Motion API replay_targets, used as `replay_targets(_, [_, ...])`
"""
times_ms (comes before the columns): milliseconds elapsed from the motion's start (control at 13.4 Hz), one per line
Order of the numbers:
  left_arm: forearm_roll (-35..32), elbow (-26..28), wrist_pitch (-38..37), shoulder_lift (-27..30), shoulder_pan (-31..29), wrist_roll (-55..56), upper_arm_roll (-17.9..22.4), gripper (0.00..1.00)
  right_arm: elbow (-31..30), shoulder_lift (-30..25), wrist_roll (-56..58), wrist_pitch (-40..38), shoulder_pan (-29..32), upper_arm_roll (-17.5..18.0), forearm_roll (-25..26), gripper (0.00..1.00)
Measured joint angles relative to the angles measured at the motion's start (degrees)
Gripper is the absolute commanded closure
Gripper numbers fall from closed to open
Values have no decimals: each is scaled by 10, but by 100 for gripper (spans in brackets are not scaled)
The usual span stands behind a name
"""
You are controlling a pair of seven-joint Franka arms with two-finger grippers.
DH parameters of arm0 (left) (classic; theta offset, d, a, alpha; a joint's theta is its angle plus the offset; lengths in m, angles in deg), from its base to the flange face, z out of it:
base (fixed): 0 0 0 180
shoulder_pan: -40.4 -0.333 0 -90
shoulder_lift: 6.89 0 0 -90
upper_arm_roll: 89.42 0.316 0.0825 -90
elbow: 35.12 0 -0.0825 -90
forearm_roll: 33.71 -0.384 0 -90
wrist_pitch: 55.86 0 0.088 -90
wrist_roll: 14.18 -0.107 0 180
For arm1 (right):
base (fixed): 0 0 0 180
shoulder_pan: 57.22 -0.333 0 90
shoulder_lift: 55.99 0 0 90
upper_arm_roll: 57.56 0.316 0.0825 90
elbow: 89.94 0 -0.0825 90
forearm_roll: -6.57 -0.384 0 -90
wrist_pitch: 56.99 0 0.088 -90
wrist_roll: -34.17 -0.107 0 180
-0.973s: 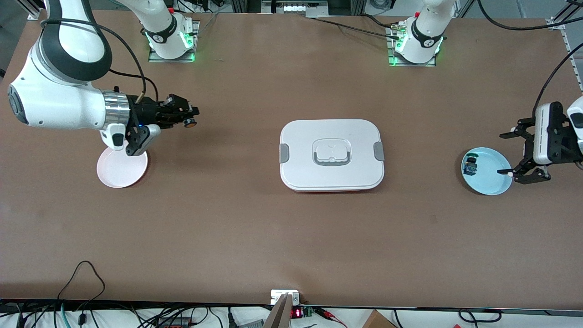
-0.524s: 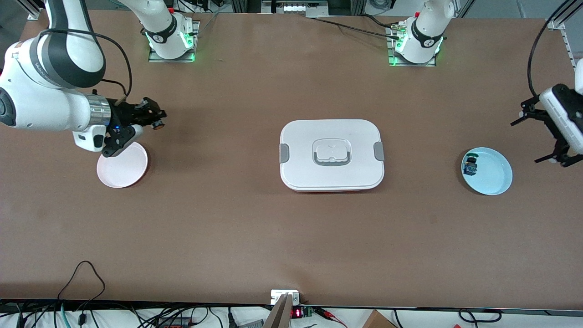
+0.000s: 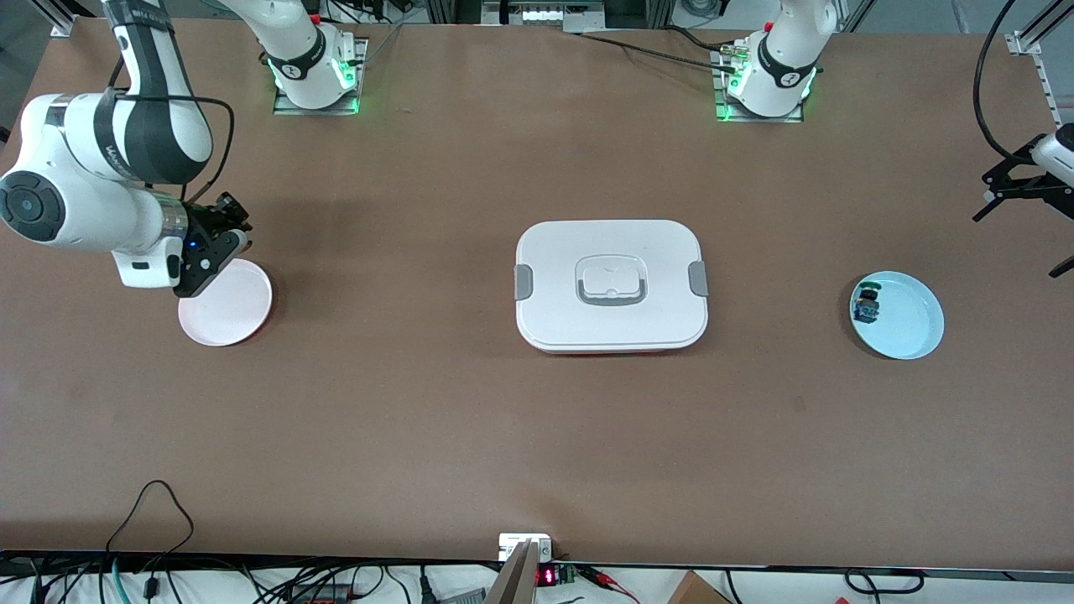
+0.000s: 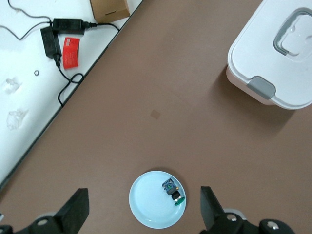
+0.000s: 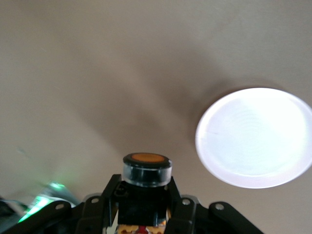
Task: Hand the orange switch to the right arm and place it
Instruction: 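Carry the switch with the right gripper over the white plate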
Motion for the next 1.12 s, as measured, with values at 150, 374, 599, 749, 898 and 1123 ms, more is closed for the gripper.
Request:
replay_targets(150, [0,1,-16,2,5,98,0,0,-27,3,47,56,8,0,41,100])
replay_targets(374, [0,1,-32,7,25,252,-7,0,-52,14,129,132,20,0,58,100])
replay_targets(599, [0,0,-56,11,47,375,2,0,-75,34,256,222,48,0,62,100])
replay_targets(749, [0,0,-79,14,94,423,46,0,-84,49,339,276,63,0,62,100])
replay_targets(898, [0,2,-95,16,119,442,76,0,-89,63,396,311,70,0,62,100])
replay_targets(1123, [0,22,-110,16,119,482,83,0,-101,84,441,358,86,1,62,100])
